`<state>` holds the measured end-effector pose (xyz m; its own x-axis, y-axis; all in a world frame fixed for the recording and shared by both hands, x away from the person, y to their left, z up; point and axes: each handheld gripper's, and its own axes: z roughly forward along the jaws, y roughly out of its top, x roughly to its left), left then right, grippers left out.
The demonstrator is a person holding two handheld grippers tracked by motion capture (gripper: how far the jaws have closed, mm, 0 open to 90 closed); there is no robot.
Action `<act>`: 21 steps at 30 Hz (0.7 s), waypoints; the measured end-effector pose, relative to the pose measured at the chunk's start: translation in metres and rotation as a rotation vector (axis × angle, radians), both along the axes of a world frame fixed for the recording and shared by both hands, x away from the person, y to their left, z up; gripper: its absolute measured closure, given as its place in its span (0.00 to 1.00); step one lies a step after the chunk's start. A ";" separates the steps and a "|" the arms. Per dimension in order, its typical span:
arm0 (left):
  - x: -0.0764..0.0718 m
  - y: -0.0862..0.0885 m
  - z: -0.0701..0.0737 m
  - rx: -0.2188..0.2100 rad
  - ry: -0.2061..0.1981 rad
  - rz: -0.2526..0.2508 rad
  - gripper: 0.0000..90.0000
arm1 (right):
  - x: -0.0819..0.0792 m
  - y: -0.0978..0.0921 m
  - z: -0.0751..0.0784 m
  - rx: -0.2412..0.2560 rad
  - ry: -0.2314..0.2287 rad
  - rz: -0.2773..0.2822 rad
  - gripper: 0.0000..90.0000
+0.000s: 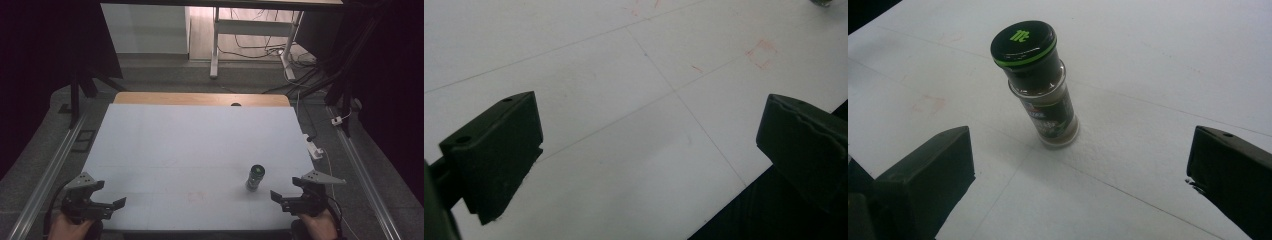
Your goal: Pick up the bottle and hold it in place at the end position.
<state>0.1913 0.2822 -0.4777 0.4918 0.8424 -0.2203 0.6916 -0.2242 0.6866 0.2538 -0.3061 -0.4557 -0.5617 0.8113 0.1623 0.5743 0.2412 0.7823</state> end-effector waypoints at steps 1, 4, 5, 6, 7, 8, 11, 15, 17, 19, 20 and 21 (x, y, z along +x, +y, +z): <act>0.000 0.000 0.000 -0.004 0.000 -0.002 0.00 | 0.000 0.000 0.000 -0.002 0.001 0.002 0.00; 0.000 0.001 0.000 -0.009 0.002 -0.006 0.00 | 0.001 0.002 0.000 -0.013 0.006 0.010 0.00; 0.000 0.001 0.000 -0.008 0.003 -0.009 0.00 | 0.001 0.002 0.000 -0.013 0.006 0.010 0.00; 0.000 0.000 0.000 -0.008 0.007 -0.010 0.00 | 0.001 0.002 0.000 -0.017 0.007 0.014 0.00; 0.001 0.000 -0.001 -0.005 0.008 -0.014 0.00 | 0.001 0.003 0.000 -0.021 0.008 0.017 0.00; 0.001 0.000 -0.001 -0.003 0.009 -0.016 0.00 | 0.001 0.003 0.000 -0.022 0.007 0.020 0.00; 0.001 -0.001 -0.001 -0.005 0.014 -0.022 0.00 | 0.001 0.003 -0.001 -0.023 0.010 0.024 0.00; 0.001 0.000 -0.001 -0.010 0.018 -0.024 0.00 | 0.001 0.004 -0.001 -0.031 0.011 0.035 0.00; 0.001 0.000 -0.001 -0.011 0.019 -0.022 0.00 | 0.001 0.005 -0.001 -0.031 0.012 0.041 0.00; 0.001 0.001 -0.001 -0.013 0.020 -0.023 0.00 | 0.001 0.005 0.000 -0.030 0.016 0.050 0.00; 0.001 0.000 -0.001 -0.012 0.020 -0.022 0.00 | 0.001 0.005 0.000 -0.030 0.016 0.050 0.00; 0.001 0.000 -0.001 -0.012 0.021 -0.023 0.00 | 0.001 0.005 0.000 -0.031 0.015 0.052 0.00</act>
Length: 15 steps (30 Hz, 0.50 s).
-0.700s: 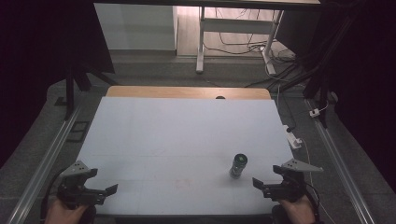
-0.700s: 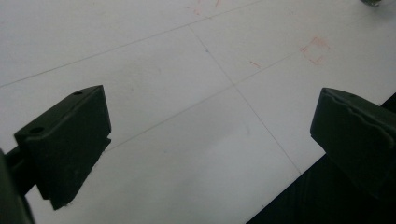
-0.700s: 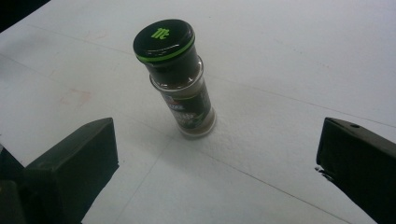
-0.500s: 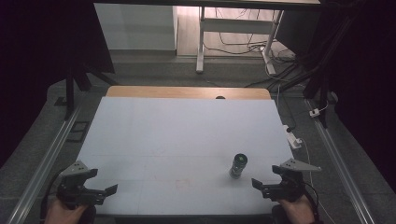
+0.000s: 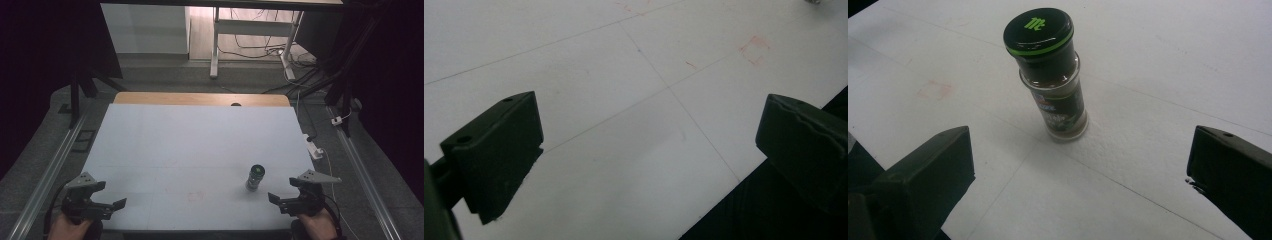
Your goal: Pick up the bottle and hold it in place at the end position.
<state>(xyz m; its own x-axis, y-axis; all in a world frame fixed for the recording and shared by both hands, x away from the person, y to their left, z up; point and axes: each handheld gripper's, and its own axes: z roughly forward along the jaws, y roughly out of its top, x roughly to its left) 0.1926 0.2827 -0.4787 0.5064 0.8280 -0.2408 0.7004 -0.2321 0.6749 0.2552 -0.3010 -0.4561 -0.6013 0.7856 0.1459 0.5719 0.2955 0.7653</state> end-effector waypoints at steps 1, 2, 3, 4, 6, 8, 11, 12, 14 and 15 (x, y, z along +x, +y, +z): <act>0.000 0.000 0.000 0.000 0.000 0.000 0.00 | 0.000 0.001 0.000 -0.001 0.001 0.007 0.00; 0.000 0.000 0.000 0.000 -0.001 0.000 0.00 | 0.000 0.001 0.000 -0.002 0.000 0.012 0.00; 0.000 0.000 0.000 -0.001 -0.002 -0.002 0.00 | 0.000 0.001 0.000 -0.005 -0.001 0.018 0.00; 0.000 0.000 0.000 -0.002 -0.003 -0.003 0.00 | 0.000 0.002 0.000 -0.008 -0.001 0.023 0.00; 0.000 0.001 0.000 -0.003 -0.003 -0.001 0.00 | 0.000 0.003 0.000 -0.015 -0.002 0.029 0.00; 0.000 0.001 0.000 -0.004 -0.004 0.000 0.00 | 0.001 0.004 0.001 -0.003 -0.002 0.039 0.00; -0.001 0.000 0.000 -0.001 -0.006 0.000 0.00 | 0.002 0.006 0.002 -0.012 -0.010 0.040 0.00; -0.001 0.000 0.000 0.000 -0.006 0.000 0.00 | 0.002 0.006 0.002 -0.012 -0.010 0.040 0.00; -0.001 0.000 0.000 0.004 -0.007 0.001 0.00 | 0.004 0.006 0.002 -0.006 -0.009 0.037 0.00; -0.001 0.000 0.000 0.004 -0.007 0.001 0.00 | 0.004 0.006 0.002 -0.006 -0.009 0.037 0.00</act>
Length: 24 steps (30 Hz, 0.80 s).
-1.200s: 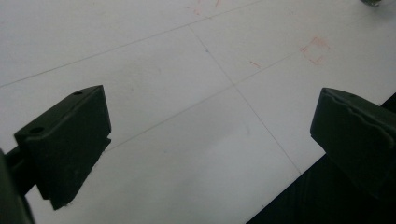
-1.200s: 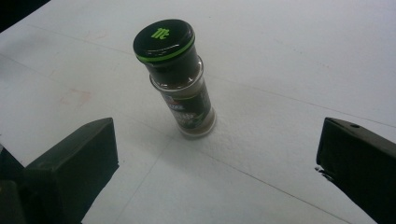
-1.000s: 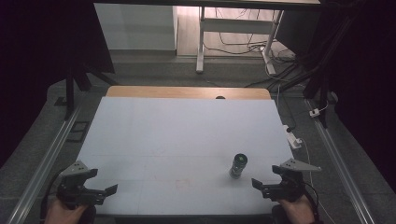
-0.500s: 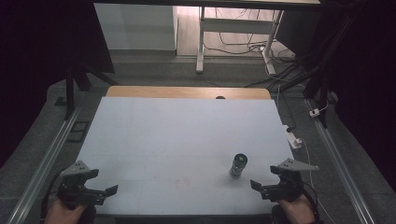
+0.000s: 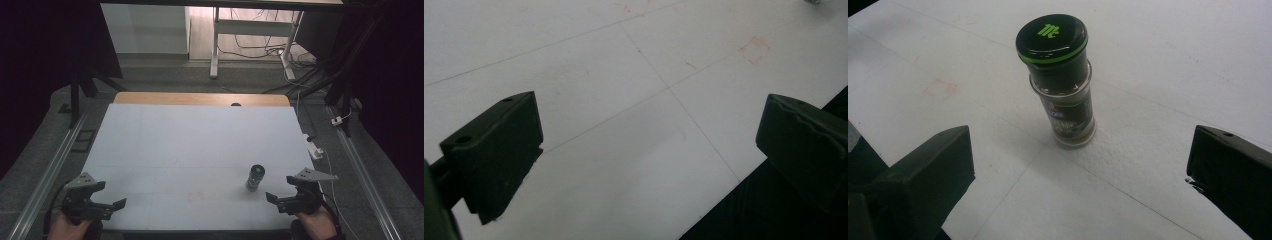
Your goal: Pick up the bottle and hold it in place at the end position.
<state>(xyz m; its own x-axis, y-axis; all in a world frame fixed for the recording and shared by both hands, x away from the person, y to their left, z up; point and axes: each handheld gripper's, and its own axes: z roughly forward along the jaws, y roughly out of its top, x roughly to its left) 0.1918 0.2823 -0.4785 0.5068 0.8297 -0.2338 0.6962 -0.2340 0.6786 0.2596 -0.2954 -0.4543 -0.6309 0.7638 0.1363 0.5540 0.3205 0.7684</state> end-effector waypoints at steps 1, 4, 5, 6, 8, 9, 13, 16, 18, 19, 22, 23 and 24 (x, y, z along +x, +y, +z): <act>0.000 0.000 0.000 0.001 0.000 0.000 0.00 | 0.001 0.000 0.000 0.000 0.001 0.002 0.00; 0.000 0.000 0.000 0.001 -0.002 0.000 0.00 | 0.003 0.001 0.000 -0.003 -0.003 0.013 0.00; 0.000 0.000 0.000 0.002 -0.002 0.000 0.00 | 0.005 0.003 0.000 -0.009 -0.011 0.027 0.00; 0.000 0.000 0.000 0.003 -0.002 0.000 0.00 | 0.006 0.004 0.000 -0.004 -0.015 0.034 0.00; -0.001 -0.001 0.000 0.006 -0.004 0.000 0.00 | 0.007 0.006 -0.001 0.004 -0.020 0.045 0.00; -0.001 -0.001 0.000 0.007 -0.004 0.001 0.00 | 0.007 0.006 -0.001 0.004 -0.020 0.045 0.00; 0.000 -0.001 0.000 0.006 -0.002 0.001 0.00 | 0.015 0.012 -0.003 0.002 -0.018 0.054 0.00; 0.000 -0.001 0.000 0.008 -0.001 0.002 0.00 | 0.019 0.015 -0.005 0.000 -0.007 0.065 0.00; 0.000 -0.001 0.000 0.009 0.000 0.004 0.00 | 0.020 0.016 -0.006 -0.003 -0.005 0.068 0.00; 0.000 -0.001 0.000 0.009 0.000 0.005 0.00 | 0.023 0.019 -0.008 -0.026 -0.006 0.074 0.00; 0.000 -0.001 0.000 0.011 0.000 0.005 0.00 | 0.026 0.023 -0.010 -0.047 -0.004 0.074 0.00; 0.000 -0.001 0.000 0.010 0.000 0.005 0.00 | 0.030 0.026 -0.012 -0.057 -0.002 0.079 0.00; 0.000 -0.001 0.000 0.011 0.001 0.005 0.00 | 0.032 0.027 -0.013 -0.058 -0.001 0.082 0.00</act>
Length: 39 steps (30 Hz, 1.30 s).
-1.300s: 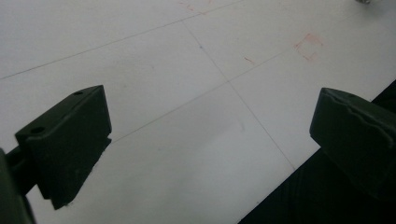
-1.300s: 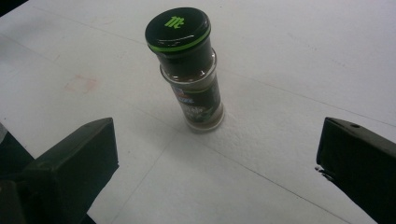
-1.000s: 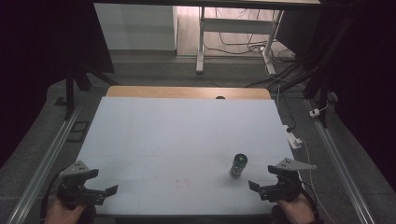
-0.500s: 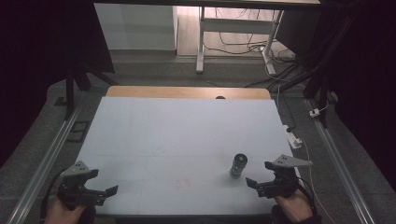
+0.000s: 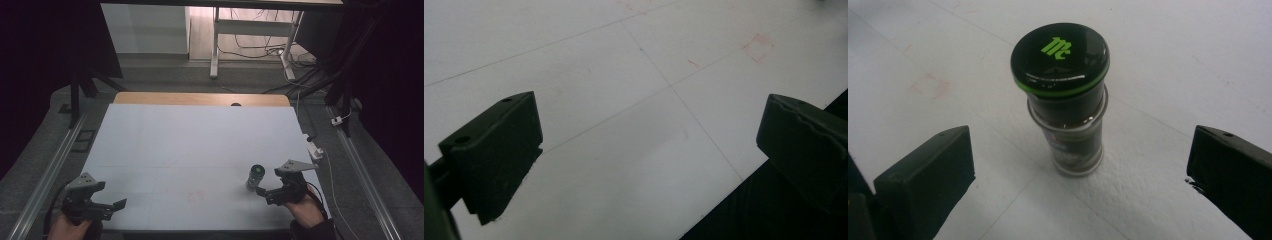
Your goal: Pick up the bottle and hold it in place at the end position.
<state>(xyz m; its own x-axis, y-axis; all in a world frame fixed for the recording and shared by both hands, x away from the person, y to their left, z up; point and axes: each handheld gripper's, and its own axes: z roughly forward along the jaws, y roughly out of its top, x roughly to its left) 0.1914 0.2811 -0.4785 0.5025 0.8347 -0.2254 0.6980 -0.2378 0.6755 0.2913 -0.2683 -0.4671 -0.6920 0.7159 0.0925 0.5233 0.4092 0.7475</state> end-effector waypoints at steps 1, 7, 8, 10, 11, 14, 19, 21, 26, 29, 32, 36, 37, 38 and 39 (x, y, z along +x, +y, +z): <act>0.000 0.000 0.000 0.000 0.000 0.000 0.00 | 0.002 0.001 -0.001 0.000 0.001 0.004 0.00; 0.000 0.000 0.000 0.000 0.001 0.000 0.00 | 0.011 0.007 -0.007 -0.011 0.023 0.034 0.00; 0.000 0.000 0.000 0.000 0.001 0.000 0.00 | 0.012 0.008 -0.008 -0.013 0.026 0.039 0.00; 0.000 0.000 0.000 0.001 0.001 0.000 0.00 | 0.014 0.010 -0.011 -0.030 0.026 0.050 0.00; 0.000 0.000 0.000 0.001 0.001 0.001 0.00 | 0.015 0.012 -0.012 -0.038 0.030 0.053 0.00; 0.000 0.000 0.000 0.001 0.001 0.000 0.00 | 0.018 0.014 -0.017 -0.052 0.040 0.063 0.00; 0.000 0.000 0.000 0.001 0.001 0.000 0.00 | 0.021 0.018 -0.024 -0.086 0.053 0.083 0.00; 0.000 0.000 0.000 0.002 0.001 0.000 0.00 | 0.021 0.019 -0.025 -0.084 0.046 0.090 0.00; 0.000 0.000 0.000 0.001 0.001 -0.001 0.00 | 0.023 0.019 -0.026 -0.059 0.047 0.089 0.04; 0.000 0.000 0.000 0.002 0.002 -0.001 0.00 | 0.025 0.017 -0.027 -0.050 0.051 0.109 0.13; 0.000 0.000 0.000 0.003 0.003 -0.001 0.00 | 0.027 0.017 -0.027 -0.065 0.036 0.125 0.21; 0.000 0.000 0.000 0.004 0.004 -0.001 0.00 | 0.029 0.015 -0.027 -0.090 0.012 0.131 0.32; 0.000 0.000 0.000 0.004 0.004 -0.001 0.00 | 0.029 0.014 -0.027 -0.092 0.007 0.136 0.34; 0.000 0.000 0.000 0.004 0.004 0.000 0.00 | 0.030 0.013 -0.027 -0.094 0.003 0.142 0.36; 0.000 0.000 0.000 0.004 0.004 0.000 0.00 | 0.030 0.013 -0.027 -0.099 -0.007 0.147 0.38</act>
<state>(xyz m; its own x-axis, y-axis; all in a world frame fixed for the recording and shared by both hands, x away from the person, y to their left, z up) 0.1917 0.2807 -0.4786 0.5020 0.8353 -0.2241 0.7006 -0.2409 0.6717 0.3210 -0.2551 -0.4941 -0.7905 0.6121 0.0218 0.4474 0.5528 0.7031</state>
